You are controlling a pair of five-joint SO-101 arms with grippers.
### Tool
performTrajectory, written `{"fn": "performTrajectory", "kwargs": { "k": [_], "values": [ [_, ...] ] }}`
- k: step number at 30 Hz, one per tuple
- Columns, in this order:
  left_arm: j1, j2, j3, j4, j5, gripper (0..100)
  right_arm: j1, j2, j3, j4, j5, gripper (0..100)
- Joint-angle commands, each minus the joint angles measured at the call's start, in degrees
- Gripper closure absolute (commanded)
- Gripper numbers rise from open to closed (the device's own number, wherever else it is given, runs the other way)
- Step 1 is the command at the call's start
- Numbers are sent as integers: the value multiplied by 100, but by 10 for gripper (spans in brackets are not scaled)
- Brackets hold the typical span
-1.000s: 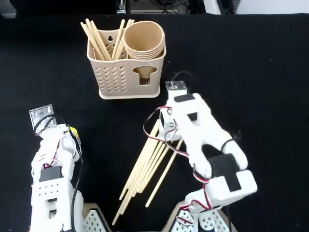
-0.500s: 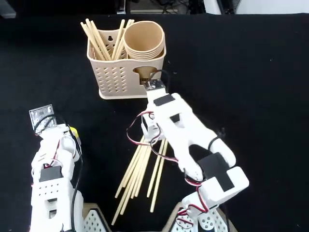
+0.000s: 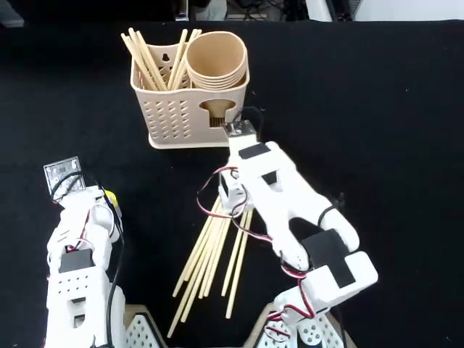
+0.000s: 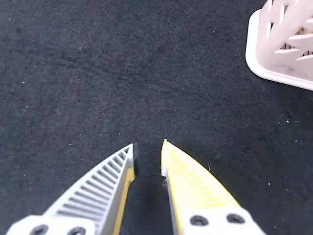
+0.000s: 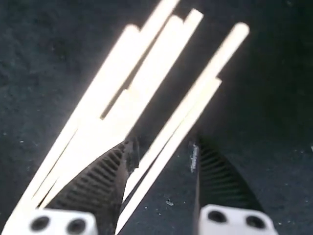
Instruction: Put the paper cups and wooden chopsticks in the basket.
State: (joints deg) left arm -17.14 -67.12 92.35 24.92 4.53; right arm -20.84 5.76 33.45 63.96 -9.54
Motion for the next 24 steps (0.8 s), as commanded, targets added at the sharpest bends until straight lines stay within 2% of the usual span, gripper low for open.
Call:
{"fn": "performTrajectory", "kwargs": {
  "k": [1,5,7,17,24],
  "values": [
    [13,18,-57,-123,35,887,158,-154,198,-53,325,829],
    [13,18,-57,-123,35,887,158,-154,242,-62,457,946],
    [4,18,-57,-123,35,887,158,-154,233,-62,457,969],
    [4,18,-57,-123,35,887,167,-347,251,-44,466,986],
    [4,18,-57,-123,35,887,167,-1569,725,-62,782,986]
  ]
}}
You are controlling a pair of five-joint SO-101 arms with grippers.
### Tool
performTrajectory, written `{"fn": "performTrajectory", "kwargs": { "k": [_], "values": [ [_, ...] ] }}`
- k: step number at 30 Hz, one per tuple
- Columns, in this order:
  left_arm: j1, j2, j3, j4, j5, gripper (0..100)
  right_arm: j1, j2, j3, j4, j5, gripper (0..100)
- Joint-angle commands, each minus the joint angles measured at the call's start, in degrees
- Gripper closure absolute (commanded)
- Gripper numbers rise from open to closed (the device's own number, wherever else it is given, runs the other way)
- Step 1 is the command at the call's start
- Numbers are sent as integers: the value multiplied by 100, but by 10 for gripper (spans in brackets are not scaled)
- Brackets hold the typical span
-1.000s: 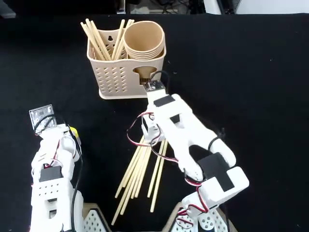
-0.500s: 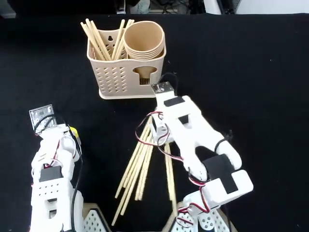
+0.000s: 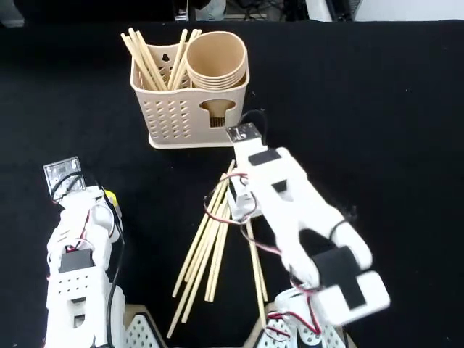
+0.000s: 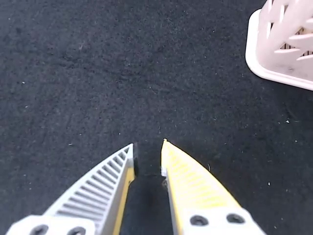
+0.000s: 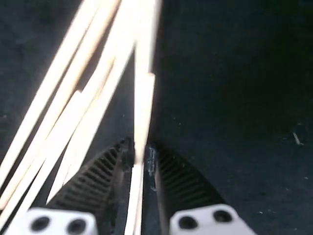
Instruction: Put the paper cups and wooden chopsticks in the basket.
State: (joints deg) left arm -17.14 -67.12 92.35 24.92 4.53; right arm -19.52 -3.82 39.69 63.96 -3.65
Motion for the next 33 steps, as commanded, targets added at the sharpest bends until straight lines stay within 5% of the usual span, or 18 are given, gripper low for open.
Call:
{"fn": "performTrajectory", "kwargs": {
  "k": [1,15,23,33],
  "values": [
    [4,18,-57,-123,35,887,35,-769,163,-62,246,985],
    [4,18,-57,-123,35,887,35,444,277,-747,598,894],
    [4,18,-57,-123,35,887,26,593,180,-712,598,989],
    [4,18,-57,-123,35,887,501,-655,189,-264,1055,987]
  ]
}}
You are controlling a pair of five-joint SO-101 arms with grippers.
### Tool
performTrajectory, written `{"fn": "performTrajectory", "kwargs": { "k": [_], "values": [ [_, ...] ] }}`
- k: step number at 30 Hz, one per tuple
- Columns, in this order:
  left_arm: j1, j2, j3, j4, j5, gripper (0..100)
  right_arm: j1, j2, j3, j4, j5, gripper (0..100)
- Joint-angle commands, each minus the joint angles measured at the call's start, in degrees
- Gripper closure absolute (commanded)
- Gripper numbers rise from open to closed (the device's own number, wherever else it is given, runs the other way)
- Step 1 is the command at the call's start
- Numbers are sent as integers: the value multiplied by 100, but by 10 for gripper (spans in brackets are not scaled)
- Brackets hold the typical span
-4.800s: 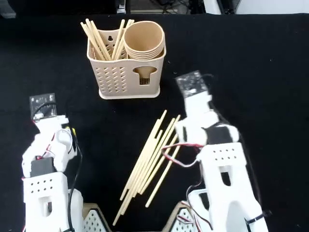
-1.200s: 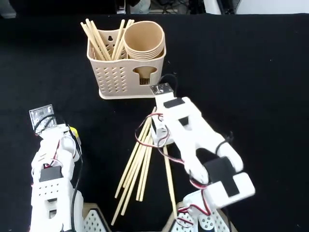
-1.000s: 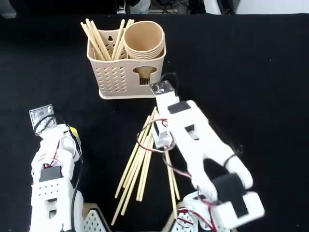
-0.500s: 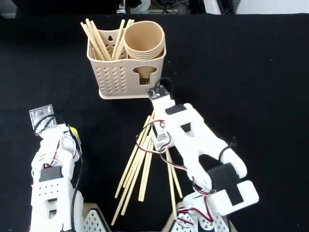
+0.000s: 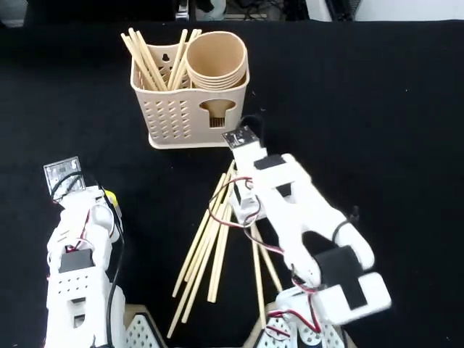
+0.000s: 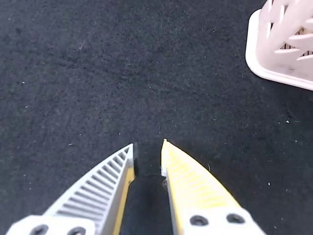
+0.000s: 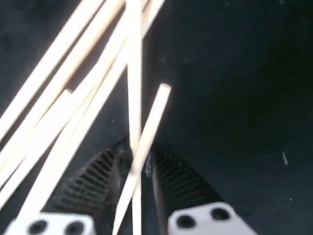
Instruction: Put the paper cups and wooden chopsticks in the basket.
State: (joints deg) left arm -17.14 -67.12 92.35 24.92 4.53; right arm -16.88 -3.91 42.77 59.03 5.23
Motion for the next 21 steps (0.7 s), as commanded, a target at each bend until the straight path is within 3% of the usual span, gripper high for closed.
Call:
{"fn": "performTrajectory", "kwargs": {
  "k": [1,11,21],
  "values": [
    [4,18,-57,-123,35,887,334,-884,-119,334,237,987],
    [4,18,-57,-123,35,887,1336,-2167,-127,484,721,987],
    [4,18,-57,-123,26,887,1582,-1508,207,-905,246,985]
  ]
}}
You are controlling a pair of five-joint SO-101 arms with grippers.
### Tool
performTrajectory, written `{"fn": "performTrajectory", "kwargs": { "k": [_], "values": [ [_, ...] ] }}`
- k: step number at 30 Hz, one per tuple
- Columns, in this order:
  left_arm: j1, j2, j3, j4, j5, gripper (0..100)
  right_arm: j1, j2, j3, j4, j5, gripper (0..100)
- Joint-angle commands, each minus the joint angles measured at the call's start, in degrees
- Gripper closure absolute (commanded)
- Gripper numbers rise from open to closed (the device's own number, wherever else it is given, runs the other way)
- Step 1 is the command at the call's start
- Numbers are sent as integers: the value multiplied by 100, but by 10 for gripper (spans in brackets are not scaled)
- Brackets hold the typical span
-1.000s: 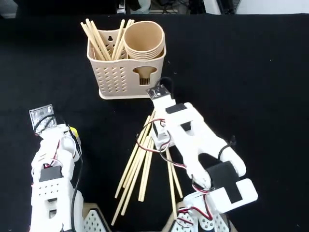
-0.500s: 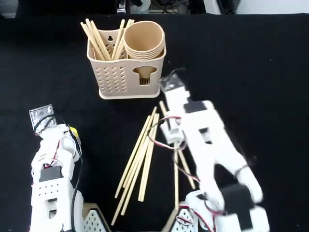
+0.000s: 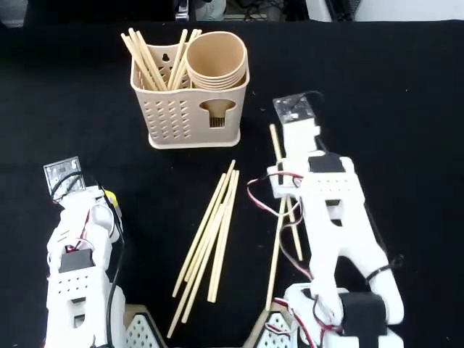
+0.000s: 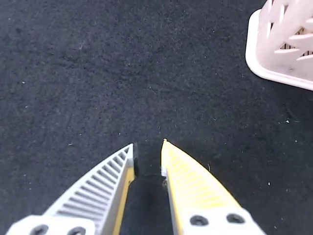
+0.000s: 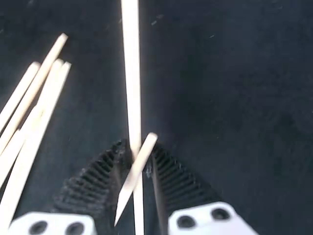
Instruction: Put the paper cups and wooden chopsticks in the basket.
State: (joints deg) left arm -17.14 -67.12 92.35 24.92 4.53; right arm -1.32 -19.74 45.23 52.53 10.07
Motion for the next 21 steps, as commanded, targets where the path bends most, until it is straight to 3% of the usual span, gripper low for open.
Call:
{"fn": "performTrajectory", "kwargs": {
  "k": [1,3,8,21],
  "values": [
    [4,18,-57,-123,26,887,9,119,-40,-255,-273,984],
    [4,18,-57,-123,26,887,-123,189,-40,-220,-246,975],
    [4,18,-57,-123,26,887,-193,347,-57,202,-246,836],
    [4,18,-57,-123,26,887,-211,356,-40,1345,-202,890]
  ]
}}
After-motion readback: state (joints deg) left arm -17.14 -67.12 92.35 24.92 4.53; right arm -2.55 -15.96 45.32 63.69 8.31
